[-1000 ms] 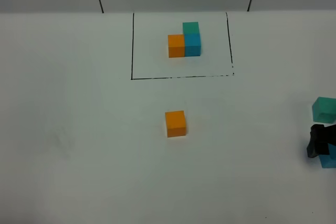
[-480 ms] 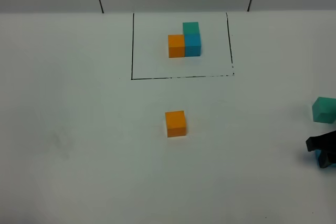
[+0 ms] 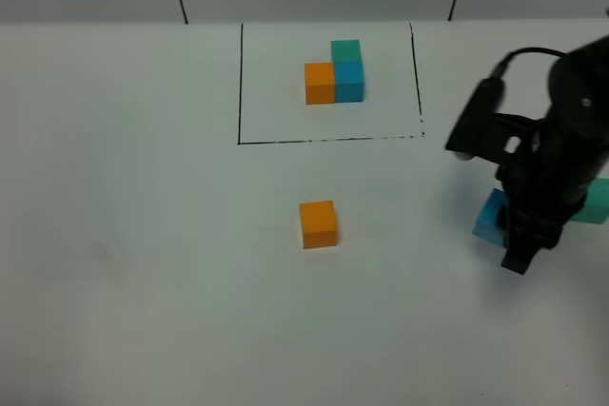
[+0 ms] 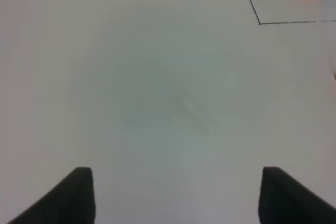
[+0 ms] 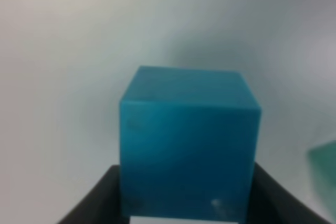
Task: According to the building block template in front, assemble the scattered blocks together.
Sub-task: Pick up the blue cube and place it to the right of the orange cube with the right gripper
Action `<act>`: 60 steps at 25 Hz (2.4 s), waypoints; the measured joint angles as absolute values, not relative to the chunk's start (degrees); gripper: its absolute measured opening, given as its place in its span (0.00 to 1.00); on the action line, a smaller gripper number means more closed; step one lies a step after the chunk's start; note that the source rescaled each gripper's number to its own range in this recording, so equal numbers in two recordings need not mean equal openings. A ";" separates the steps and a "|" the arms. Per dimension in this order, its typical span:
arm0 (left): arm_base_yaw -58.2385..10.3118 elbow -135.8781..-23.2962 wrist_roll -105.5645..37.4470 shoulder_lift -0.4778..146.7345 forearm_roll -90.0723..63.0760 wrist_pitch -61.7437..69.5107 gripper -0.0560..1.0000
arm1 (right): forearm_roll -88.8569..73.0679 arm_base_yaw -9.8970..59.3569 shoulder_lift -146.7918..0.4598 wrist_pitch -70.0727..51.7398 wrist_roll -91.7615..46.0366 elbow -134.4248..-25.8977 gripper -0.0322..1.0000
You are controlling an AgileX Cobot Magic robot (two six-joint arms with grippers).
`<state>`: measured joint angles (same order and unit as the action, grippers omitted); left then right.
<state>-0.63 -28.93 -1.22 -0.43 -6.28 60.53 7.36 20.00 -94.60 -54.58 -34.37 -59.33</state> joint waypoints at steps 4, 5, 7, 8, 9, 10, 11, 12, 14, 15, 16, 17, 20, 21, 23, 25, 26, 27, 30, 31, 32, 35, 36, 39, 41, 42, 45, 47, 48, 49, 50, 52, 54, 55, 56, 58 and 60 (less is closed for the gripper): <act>-0.63 -28.93 -1.22 -0.43 -6.28 60.53 0.44 | 10.68 24.89 -102.82 -57.37 -42.23 -67.77 0.06; -0.63 -28.93 -1.22 -0.43 -6.28 60.53 0.44 | 11.03 25.67 -104.94 -57.48 -43.86 -69.44 0.06; -0.63 -28.93 -1.22 -0.43 -6.28 60.53 0.44 | 11.26 27.03 -108.67 -57.48 -46.98 -72.05 0.06; -0.63 -28.93 -1.22 -0.43 -6.28 60.53 0.44 | 11.26 27.59 -110.02 -57.48 -47.81 -72.96 0.06; -0.63 -28.93 -1.22 -0.43 -6.28 60.53 0.44 | 11.31 28.26 -111.49 -57.48 -48.64 -74.05 0.06; -0.63 -28.93 -1.22 -0.43 -6.28 60.53 0.44 | 11.31 28.87 -112.62 -57.60 -49.43 -75.13 0.06; -0.63 -28.93 -1.22 -0.43 -6.28 60.53 0.44 | 11.31 29.47 -114.09 -57.82 -50.13 -76.22 0.06; -0.63 -28.93 -1.22 -0.43 -6.28 60.53 0.44 | 11.31 29.91 -115.11 -58.16 -50.59 -77.21 0.06; -0.63 -28.93 -1.22 -0.43 -6.28 60.53 0.44 | 11.06 30.49 -117.52 -59.40 -51.98 -79.69 0.06; -0.63 -28.93 -1.22 -0.43 -6.28 60.53 0.44 | 10.52 30.56 -118.51 -60.28 -52.53 -81.16 0.06; -0.63 -28.93 -1.22 -0.43 -6.28 60.53 0.44 | 9.80 30.56 -119.69 -60.93 -53.24 -82.68 0.06; -0.63 -28.93 -1.22 -0.43 -6.28 60.53 0.44 | 9.28 30.56 -120.65 -61.66 -53.91 -84.12 0.06; -0.63 -28.93 -1.22 -0.43 -6.28 60.53 0.44 | 8.14 30.80 -123.33 -62.81 -54.99 -87.70 0.06; -0.63 -28.93 -1.22 -0.43 -6.28 60.53 0.44 | 7.89 30.94 -123.98 -62.81 -54.98 -88.54 0.06; -0.63 -28.93 -1.22 -0.43 -6.28 60.53 0.44 | 7.78 31.46 -124.39 -62.04 -55.27 -89.21 0.06; -0.63 -28.93 -1.22 -0.43 -6.28 60.53 0.44 | 7.60 31.60 -124.52 -61.30 -55.84 -89.38 0.06; -0.63 -28.93 -1.22 -0.43 -6.28 60.53 0.44 | 7.37 31.60 -124.57 -60.93 -55.97 -89.41 0.06; -0.63 -28.93 -1.22 -0.43 -6.28 60.53 0.44 | 7.21 31.60 -124.65 -60.80 -56.09 -89.45 0.06; -0.63 -28.93 -1.22 -0.43 -6.28 60.53 0.44 | 6.64 31.89 -125.20 -60.68 -56.23 -89.51 0.06; -0.63 -28.93 -1.22 -0.43 -6.28 60.53 0.44 | 6.69 32.12 -125.38 -60.69 -56.27 -89.62 0.06; -0.63 -28.93 -1.22 -0.43 -6.28 60.53 0.44 | 6.64 32.38 -125.52 -60.69 -56.27 -89.62 0.06; -0.63 -28.93 -1.22 -0.43 -6.28 60.53 0.44 | 6.50 32.77 -125.82 -60.74 -56.27 -89.93 0.06; -0.63 -28.93 -1.22 -0.43 -6.28 60.53 0.44 | 6.44 32.84 -125.82 -60.74 -56.27 -90.00 0.06; -0.63 -28.93 -1.22 -0.43 -6.28 60.53 0.44 | 6.32 33.27 -125.87 -60.62 -56.27 -90.04 0.06; -0.63 -28.93 -1.22 -0.43 -6.28 60.53 0.44 | 6.07 33.41 -125.87 -60.50 -55.96 -90.04 0.06; -0.63 -28.93 -1.22 -0.43 -6.28 60.53 0.44 | 5.80 33.52 -125.87 -60.38 -55.73 -90.04 0.06; -0.63 -28.93 -1.22 -0.43 -6.28 60.53 0.44 | 3.94 33.63 -125.87 -59.72 -55.07 -90.04 0.06; -0.63 -28.93 -1.22 -0.43 -6.28 60.53 0.44 | 2.95 33.63 -125.87 -59.37 -54.95 -90.04 0.06; -0.63 -28.93 -1.22 -0.43 -6.28 60.53 0.44 | 2.78 33.63 -125.87 -59.27 -54.91 -90.04 0.06; -0.63 -28.93 -1.22 -0.43 -6.28 60.53 0.44 | 2.39 33.63 -125.87 -59.20 -54.84 -90.04 0.06; -0.63 -28.93 -1.22 -0.43 -6.28 60.53 0.44 | 2.14 33.63 -125.88 -59.02 -54.78 -90.04 0.06; -0.63 -28.93 -1.22 -0.43 -6.28 60.53 0.44 | 1.69 33.63 -125.88 -58.90 -54.33 -90.04 0.06; -0.63 -28.93 -1.22 -0.43 -6.28 60.53 0.44 | 1.62 33.63 -125.88 -58.84 -53.91 -90.04 0.06; -0.63 -28.93 -1.28 -0.43 -6.28 60.53 0.44 | 1.56 33.63 -125.88 -58.78 -53.85 -90.04 0.06; -0.63 -28.93 -1.28 -0.43 -6.28 60.53 0.44 | 1.56 33.63 -125.88 -58.79 -53.85 -90.04 0.06; -0.63 -28.93 -1.28 -0.43 -6.28 60.53 0.44 | 1.56 33.63 -125.88 -58.79 -53.67 -90.04 0.06; -0.63 -28.93 -1.28 -0.43 -6.28 60.53 0.44 | 1.56 33.63 -125.88 -58.79 -53.67 -90.04 0.06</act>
